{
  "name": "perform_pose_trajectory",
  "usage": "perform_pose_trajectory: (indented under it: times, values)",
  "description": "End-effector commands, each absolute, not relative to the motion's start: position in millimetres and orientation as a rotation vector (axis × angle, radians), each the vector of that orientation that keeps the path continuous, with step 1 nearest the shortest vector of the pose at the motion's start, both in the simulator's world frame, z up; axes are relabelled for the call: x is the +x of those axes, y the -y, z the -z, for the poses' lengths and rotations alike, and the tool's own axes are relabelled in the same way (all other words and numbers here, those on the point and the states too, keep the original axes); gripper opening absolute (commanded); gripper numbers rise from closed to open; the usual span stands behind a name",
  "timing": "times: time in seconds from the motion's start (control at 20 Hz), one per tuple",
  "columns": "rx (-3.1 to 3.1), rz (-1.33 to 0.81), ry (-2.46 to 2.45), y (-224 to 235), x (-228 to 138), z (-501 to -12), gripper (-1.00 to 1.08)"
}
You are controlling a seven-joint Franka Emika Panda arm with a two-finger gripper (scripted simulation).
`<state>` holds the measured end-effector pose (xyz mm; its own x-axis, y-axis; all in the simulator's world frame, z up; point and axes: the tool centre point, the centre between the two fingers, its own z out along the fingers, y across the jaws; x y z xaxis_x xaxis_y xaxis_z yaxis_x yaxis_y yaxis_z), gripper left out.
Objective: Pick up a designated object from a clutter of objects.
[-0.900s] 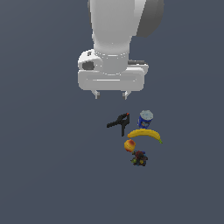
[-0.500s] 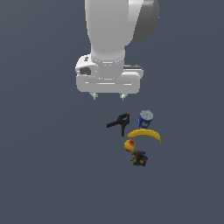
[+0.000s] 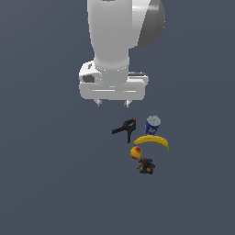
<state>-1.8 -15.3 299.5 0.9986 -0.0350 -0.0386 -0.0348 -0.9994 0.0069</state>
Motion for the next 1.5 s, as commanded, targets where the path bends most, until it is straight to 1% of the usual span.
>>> perform_pose_trajectory:
  times: [0.0, 0.55, 1.45]
  values:
    - [3.132, 0.061, 0.016, 13, 1, -297, 1.00]
    - [3.094, 0.059, -0.353, -5, 31, -269, 1.00]
    - [2.849, 0.054, -1.235, -61, 91, -188, 1.00]
